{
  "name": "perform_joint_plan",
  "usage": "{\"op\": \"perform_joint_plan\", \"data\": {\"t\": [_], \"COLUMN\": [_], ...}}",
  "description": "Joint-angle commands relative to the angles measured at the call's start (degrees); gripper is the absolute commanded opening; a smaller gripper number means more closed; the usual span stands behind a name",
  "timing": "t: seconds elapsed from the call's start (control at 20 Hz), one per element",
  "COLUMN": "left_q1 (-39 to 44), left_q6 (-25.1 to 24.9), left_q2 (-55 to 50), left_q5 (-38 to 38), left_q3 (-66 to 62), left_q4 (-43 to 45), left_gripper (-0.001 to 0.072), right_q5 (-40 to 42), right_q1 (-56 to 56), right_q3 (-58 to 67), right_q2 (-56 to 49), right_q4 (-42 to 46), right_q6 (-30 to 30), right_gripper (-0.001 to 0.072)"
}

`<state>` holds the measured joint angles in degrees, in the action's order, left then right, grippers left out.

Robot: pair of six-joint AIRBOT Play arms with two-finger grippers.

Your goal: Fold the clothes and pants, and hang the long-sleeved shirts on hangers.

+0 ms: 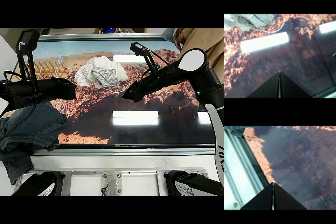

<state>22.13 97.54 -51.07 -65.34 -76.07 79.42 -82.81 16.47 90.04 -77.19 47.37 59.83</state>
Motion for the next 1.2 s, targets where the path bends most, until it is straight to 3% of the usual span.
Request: {"op": "perform_joint_plan", "data": {"t": [0.0, 0.35, 0.5, 0.6, 0.65, 0.7, 0.9, 1.15], "left_q1": [0.0, 0.0, -1.2, -4.3, -6.5, -9.0, -24.0, -41.7], "left_q6": [0.0, 0.0, -6.4, -7.8, -7.8, -7.5, -7.1, -7.1], "left_q2": [0.0, 0.0, 0.1, 0.1, 0.0, -0.1, -3.1, -11.1], "left_q5": [0.0, 1.1, -0.5, -5.4, -8.4, -10.9, -16.7, -8.0], "left_q3": [0.0, 0.0, 0.0, 0.0, 0.0, 0.0, 3.1, 18.6], "left_q4": [0.0, 0.0, 5.2, 8.8, 9.9, 10.8, 17.1, 17.1], "left_gripper": [0.0021, 0.0021, 0.0022, 0.0025, 0.0312, 0.0720, 0.0710, 0.0709], "right_q5": [0.0, 0.0, 0.0, 0.0, 0.0, 0.0, 0.0, 0.0], "right_q1": [0.0, 0.0, 0.0, 0.0, 0.0, 0.0, 0.0, 0.0], "right_q3": [0.0, 0.0, 0.0, 0.0, 0.0, 0.0, 0.0, 0.0], "right_q2": [0.0, 0.0, 0.0, 0.0, 0.0, 0.0, 0.0, 0.0], "right_q4": [0.0, 0.0, 0.0, 0.0, 0.0, 0.0, 0.0, 0.0], "right_q6": [0.0, 0.0, 0.0, 0.0, 0.0, 0.0, 0.0, 0.0], "right_gripper": [0.0035, 0.0035, 0.0036, 0.0035, 0.0035, 0.0035, 0.0035, 0.0036]}}
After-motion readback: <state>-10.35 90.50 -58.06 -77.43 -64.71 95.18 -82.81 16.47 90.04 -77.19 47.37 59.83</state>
